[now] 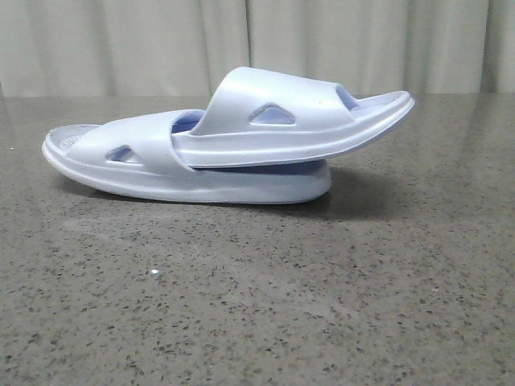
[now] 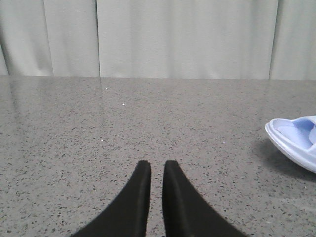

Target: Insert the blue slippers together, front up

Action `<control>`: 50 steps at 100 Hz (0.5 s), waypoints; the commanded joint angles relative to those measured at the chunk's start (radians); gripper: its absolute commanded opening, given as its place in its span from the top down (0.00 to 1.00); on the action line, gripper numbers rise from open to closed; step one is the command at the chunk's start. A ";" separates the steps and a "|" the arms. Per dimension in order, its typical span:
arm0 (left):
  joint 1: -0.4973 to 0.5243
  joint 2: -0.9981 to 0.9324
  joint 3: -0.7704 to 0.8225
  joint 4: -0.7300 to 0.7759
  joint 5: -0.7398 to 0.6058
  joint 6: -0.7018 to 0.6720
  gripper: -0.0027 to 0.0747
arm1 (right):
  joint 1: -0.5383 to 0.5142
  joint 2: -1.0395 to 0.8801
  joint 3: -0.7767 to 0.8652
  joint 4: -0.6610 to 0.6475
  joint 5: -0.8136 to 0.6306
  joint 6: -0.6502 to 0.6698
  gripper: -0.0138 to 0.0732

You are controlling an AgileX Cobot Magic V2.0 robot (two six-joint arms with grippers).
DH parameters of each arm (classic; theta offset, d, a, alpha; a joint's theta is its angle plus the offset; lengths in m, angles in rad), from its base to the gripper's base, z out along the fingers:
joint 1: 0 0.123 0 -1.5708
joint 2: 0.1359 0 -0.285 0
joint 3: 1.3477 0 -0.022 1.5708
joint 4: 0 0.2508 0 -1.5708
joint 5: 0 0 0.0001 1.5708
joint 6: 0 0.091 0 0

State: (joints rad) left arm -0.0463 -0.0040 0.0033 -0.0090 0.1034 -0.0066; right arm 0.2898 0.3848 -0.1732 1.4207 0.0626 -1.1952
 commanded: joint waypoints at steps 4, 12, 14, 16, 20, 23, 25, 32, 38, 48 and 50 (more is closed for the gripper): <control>0.004 -0.030 0.009 -0.008 -0.073 0.000 0.95 | 0.002 0.001 -0.027 0.007 -0.016 -0.011 0.93; 0.004 -0.030 0.009 -0.008 -0.073 0.000 0.95 | 0.002 0.001 -0.027 0.007 -0.035 -0.011 0.93; 0.004 -0.030 0.009 -0.008 -0.073 0.000 0.95 | 0.002 0.001 -0.027 0.007 -0.040 -0.011 0.93; 0.004 -0.030 0.009 -0.008 -0.073 0.000 0.95 | 0.002 0.001 -0.027 0.007 -0.051 -0.011 0.93; 0.004 -0.030 0.009 -0.008 -0.073 0.000 0.95 | 0.002 0.001 -0.027 -0.013 -0.063 -0.011 0.93; 0.004 -0.030 0.009 -0.008 -0.073 0.000 0.95 | 0.002 0.001 -0.027 -0.060 -0.068 -0.008 0.93; 0.004 -0.030 0.009 -0.008 -0.073 0.000 0.95 | 0.002 0.001 -0.027 -0.120 -0.068 0.005 0.93; 0.004 -0.030 0.009 -0.008 -0.073 0.000 0.95 | 0.002 0.001 -0.027 -0.337 -0.110 0.182 0.93; 0.004 -0.030 0.009 -0.008 -0.073 0.000 0.95 | -0.002 0.001 -0.017 -0.569 -0.156 0.451 0.93; 0.004 -0.030 0.009 -0.008 -0.073 0.000 0.95 | -0.026 0.000 0.019 -0.972 -0.200 0.790 0.93; 0.004 -0.030 0.009 -0.008 -0.073 0.000 0.95 | -0.035 -0.001 0.026 -1.004 -0.200 0.824 0.93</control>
State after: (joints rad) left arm -0.0463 -0.0040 0.0033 -0.0090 0.1034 -0.0066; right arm 0.2806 0.3848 -0.1470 0.7261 -0.0605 -0.6299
